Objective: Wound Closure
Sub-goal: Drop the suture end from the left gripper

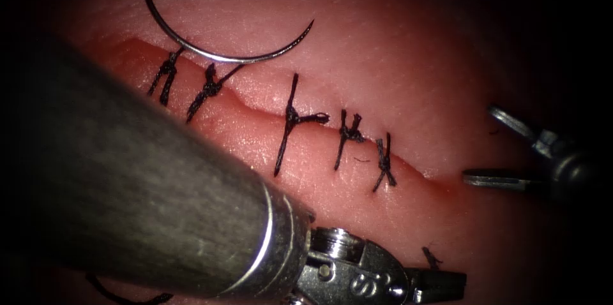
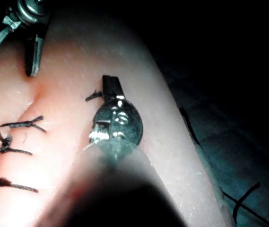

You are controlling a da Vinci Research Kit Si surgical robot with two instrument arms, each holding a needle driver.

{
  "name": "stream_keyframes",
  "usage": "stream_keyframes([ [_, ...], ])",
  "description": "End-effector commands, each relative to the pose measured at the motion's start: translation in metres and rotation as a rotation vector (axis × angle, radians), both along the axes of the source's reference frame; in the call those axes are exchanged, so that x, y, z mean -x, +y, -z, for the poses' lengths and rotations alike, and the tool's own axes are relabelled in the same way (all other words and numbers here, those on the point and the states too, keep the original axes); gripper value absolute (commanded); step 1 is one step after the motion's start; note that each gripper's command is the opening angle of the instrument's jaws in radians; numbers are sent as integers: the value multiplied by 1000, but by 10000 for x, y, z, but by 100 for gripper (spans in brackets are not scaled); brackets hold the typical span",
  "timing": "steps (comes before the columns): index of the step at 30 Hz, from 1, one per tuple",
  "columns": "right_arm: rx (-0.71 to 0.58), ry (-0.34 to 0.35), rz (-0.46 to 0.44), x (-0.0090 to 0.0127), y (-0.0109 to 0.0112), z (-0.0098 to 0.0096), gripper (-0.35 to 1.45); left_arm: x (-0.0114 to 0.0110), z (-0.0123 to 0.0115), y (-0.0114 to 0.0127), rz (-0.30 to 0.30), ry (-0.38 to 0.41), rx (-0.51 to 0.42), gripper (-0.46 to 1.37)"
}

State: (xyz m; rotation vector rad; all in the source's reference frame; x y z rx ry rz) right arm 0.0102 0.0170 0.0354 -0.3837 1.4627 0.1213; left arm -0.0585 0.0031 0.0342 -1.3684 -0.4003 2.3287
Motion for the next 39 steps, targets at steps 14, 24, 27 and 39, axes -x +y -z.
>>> stream_keyframes([
  [14,1,0,3,-1,-3,-1,129,-49,-8,-1,98,13,-155,83],
  [24,2,0,3,-1,-4,0,129,-103,-18,1,162,104,-150,44],
  [27,2,0,2,-2,-5,0,129,-113,-18,1,163,117,-161,47],
  [39,-12,5,-7,-11,-8,1,135,-122,13,25,144,62,-46,55],
])
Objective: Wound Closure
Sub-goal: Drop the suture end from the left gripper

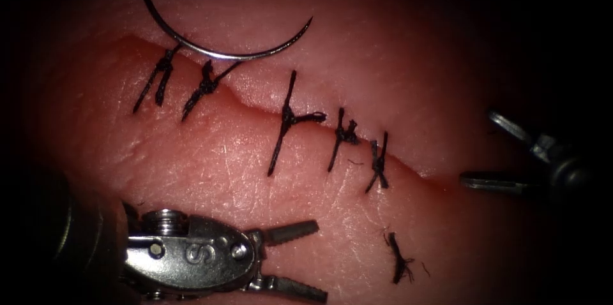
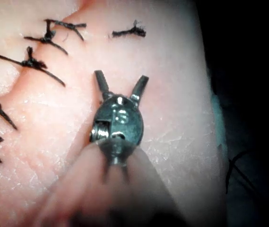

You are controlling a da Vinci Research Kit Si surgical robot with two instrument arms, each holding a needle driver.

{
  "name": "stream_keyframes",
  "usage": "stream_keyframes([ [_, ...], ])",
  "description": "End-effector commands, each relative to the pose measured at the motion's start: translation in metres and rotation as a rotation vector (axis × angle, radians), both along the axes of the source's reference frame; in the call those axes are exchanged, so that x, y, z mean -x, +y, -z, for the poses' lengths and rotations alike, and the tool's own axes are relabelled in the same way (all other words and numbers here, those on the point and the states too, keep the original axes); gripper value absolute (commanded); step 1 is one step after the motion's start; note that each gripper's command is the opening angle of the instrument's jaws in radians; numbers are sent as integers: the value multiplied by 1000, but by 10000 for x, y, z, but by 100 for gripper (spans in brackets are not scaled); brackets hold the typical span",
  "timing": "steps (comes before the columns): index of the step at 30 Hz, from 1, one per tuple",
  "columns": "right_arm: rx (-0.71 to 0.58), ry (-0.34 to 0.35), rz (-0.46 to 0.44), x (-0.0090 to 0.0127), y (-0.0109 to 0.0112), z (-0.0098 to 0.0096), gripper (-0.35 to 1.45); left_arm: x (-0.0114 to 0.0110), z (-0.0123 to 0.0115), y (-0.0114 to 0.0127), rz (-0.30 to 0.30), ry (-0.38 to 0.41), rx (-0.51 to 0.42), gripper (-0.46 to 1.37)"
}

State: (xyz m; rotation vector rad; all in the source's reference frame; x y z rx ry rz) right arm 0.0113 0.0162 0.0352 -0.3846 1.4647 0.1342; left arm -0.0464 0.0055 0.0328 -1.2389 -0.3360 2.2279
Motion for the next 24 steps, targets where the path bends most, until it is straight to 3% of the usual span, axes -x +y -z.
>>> stream_keyframes([
  [1,-11,1,2,-2,0,0,136,-3,3,5,2,-22,33,56],
  [5,-46,-3,9,-8,0,2,134,-16,23,22,-19,-54,112,60],
  [9,-82,-39,72,-16,2,7,122,-48,49,48,-31,-81,161,88],
  [14,-118,-42,79,-17,8,14,120,-80,69,75,-53,-83,219,104],
  [19,-192,-12,84,-17,17,26,116,-104,74,85,-75,-64,262,106],
  [24,-231,-46,119,-16,26,40,116,-115,72,82,-66,-34,276,98],
])
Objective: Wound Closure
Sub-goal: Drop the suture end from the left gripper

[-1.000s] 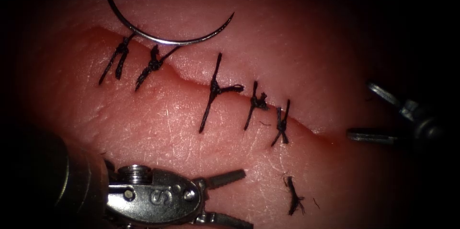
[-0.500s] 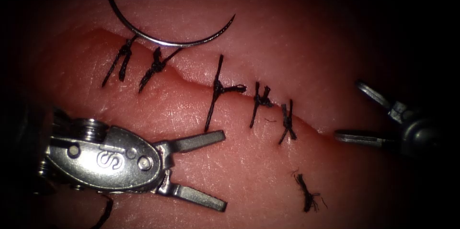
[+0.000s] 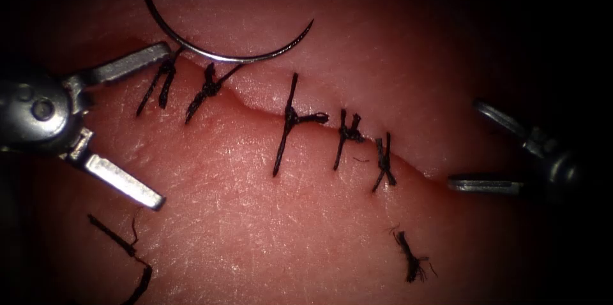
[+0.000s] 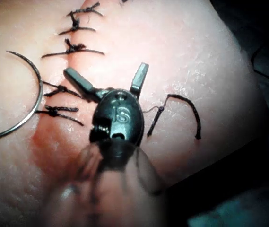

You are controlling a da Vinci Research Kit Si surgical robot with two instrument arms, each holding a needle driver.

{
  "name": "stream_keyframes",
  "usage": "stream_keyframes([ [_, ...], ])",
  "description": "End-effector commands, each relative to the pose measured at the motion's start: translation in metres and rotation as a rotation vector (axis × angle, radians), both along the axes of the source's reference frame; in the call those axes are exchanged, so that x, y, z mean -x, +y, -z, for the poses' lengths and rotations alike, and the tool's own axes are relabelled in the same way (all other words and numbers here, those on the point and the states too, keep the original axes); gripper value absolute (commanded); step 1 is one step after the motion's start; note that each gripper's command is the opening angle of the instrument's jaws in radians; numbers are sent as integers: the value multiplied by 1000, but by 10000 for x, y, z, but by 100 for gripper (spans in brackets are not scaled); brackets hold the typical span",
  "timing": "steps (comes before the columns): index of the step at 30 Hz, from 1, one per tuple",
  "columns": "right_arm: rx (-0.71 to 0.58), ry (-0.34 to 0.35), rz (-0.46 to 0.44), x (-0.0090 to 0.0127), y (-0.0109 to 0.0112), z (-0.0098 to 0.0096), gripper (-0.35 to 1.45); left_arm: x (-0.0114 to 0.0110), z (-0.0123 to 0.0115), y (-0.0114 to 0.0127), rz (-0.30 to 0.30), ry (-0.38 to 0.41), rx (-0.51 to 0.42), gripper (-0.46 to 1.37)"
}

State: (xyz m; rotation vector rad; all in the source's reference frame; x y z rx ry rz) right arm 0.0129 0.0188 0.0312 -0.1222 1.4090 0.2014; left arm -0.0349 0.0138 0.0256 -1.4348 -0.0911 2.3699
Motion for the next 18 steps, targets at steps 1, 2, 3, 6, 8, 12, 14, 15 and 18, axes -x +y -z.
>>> stream_keyframes([
  [1,-8,-7,15,0,1,2,116,0,0,-1,7,9,3,96],
  [2,-10,-8,17,0,2,3,117,-1,-1,-1,10,12,3,94],
  [3,-12,-10,19,0,3,5,117,-1,-1,-1,8,15,8,92],
  [6,-17,-19,30,-1,3,5,117,0,0,1,5,19,17,87],
  [8,-16,-19,30,-1,2,4,117,1,0,3,13,16,18,79],
  [12,-14,-19,30,-1,2,2,117,1,0,5,26,13,27,61],
  [14,-15,-20,29,0,3,2,117,1,0,5,28,16,27,55],
  [15,-15,-20,29,0,3,2,117,1,-1,5,28,16,27,54],
  [18,-15,-20,30,0,3,2,117,1,-1,3,30,18,29,50],
])
